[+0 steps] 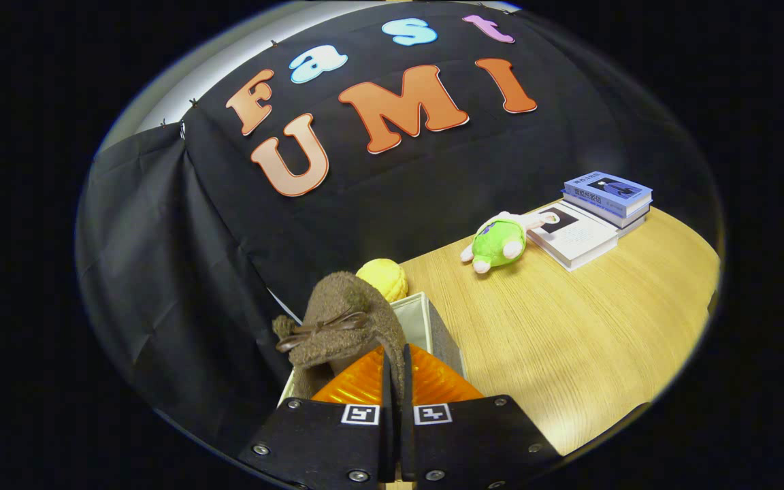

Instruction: Open the storage box then place both shoes into the box .Put the left shoe in first, then the right shoe, with the right side of both shoes facing outward in a uniform manner.

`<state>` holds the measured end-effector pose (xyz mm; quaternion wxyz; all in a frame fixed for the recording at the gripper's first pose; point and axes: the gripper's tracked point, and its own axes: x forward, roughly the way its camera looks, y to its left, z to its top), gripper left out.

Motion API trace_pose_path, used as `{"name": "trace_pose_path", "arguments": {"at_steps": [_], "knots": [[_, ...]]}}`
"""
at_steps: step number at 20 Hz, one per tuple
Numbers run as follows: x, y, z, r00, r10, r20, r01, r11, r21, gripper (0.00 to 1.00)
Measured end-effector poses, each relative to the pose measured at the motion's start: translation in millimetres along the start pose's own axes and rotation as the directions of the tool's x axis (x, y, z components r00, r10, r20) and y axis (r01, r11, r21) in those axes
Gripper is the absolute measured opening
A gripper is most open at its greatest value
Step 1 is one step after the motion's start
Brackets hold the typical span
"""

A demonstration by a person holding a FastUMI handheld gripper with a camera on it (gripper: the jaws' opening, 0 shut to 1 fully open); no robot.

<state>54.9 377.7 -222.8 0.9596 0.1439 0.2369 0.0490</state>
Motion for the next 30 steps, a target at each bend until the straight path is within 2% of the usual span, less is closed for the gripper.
{"name": "trace_pose_path", "arguments": {"at_steps": [5,8,10,11,12,14,15,16,24,30], "knots": [[10.8,9.5,-9.2,1.0,-0.01,-0.01,0.01,1.0,0.009,0.04],[20.6,5.4,-30.2,0.998,-0.031,-0.053,0.031,1.0,0.001,0.04],[21.2,10.5,-39.8,0.996,-0.011,-0.084,0.012,1.0,0.017,0.11],[16.0,10.0,-30.5,0.999,-0.011,-0.05,0.012,1.0,0.013,0.33],[12.0,8.4,-17.5,1.0,-0.023,-0.011,0.023,1.0,0.0,0.45],[1.7,5.5,2.4,0.999,-0.027,0.048,0.028,0.999,-0.033,0.82],[-4.0,5.1,10.6,0.998,-0.021,0.066,0.024,0.998,-0.05,0.95],[-8.5,5.7,19.6,0.997,-0.013,0.08,0.018,0.998,-0.064,0.98],[-66.8,-27.2,95.9,0.976,0.038,0.214,0.013,0.973,-0.232,0.98],[-137.6,-83.1,158.5,0.935,0.053,0.351,0.069,0.943,-0.326,0.98]]}}
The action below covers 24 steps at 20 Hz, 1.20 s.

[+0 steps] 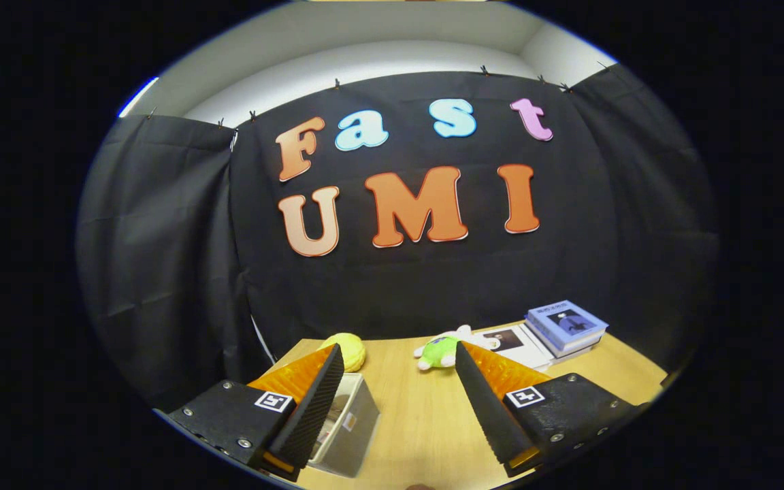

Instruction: Open the storage box then place both shoes into the box .Put the left shoe in first, then the right shoe, with the right side of both shoes facing outward in a uniform manner.

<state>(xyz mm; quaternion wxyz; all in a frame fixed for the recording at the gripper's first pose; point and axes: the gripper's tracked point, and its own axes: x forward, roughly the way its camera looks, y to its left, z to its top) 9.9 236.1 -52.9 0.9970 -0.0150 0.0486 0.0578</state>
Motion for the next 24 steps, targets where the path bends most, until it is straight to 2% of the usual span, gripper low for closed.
{"name": "trace_pose_path", "arguments": {"at_steps": [6,10,18,24], "knots": [[-39.7,-81.7,36.0,0.995,-0.055,0.086,0.057,0.998,-0.024,0.98],[-46.9,-113.6,37.9,0.994,-0.061,0.095,0.061,0.998,0.005,0.98],[-34.4,-145.4,33.5,0.992,-0.068,0.107,0.061,0.996,0.064,0.98],[-38.2,-162.0,36.2,0.986,-0.125,0.106,0.119,0.991,0.066,0.98]]}}
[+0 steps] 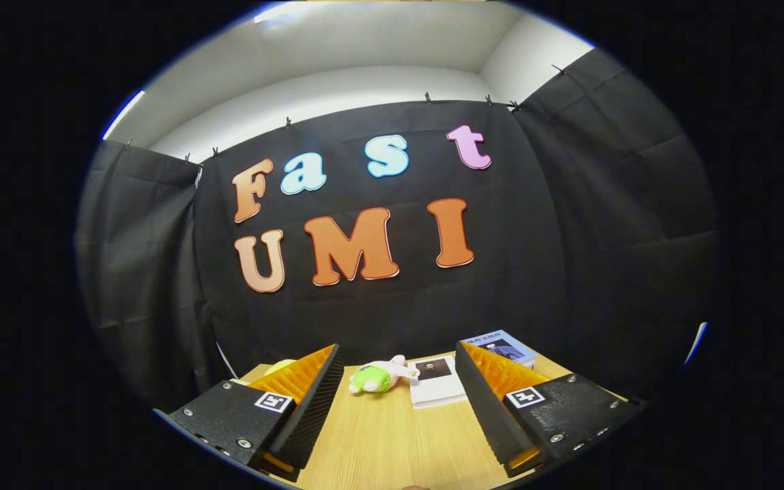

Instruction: Open the storage box then place both shoes into the box .Put the left shoe in first, then the right shoe, with the right side of both shoes facing outward in a uniform manner.

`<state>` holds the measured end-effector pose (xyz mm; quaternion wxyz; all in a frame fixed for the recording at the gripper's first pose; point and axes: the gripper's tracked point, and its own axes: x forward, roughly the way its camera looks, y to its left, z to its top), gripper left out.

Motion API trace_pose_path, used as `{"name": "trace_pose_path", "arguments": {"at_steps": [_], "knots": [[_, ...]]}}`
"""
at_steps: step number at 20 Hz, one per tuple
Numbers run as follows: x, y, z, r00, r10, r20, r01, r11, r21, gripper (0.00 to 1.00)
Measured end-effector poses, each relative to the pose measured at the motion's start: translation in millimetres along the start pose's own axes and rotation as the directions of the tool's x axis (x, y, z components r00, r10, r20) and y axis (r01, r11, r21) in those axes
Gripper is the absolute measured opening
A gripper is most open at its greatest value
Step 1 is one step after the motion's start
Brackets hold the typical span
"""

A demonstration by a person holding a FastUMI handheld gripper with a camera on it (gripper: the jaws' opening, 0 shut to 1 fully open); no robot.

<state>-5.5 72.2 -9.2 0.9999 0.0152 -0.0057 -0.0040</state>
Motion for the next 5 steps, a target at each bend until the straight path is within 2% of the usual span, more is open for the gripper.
{"name": "trace_pose_path", "arguments": {"at_steps": [5], "knots": [[-19.3,9.0,12.8,0.999,0.029,0.031,-0.029,1.0,-0.003,0.98]]}}
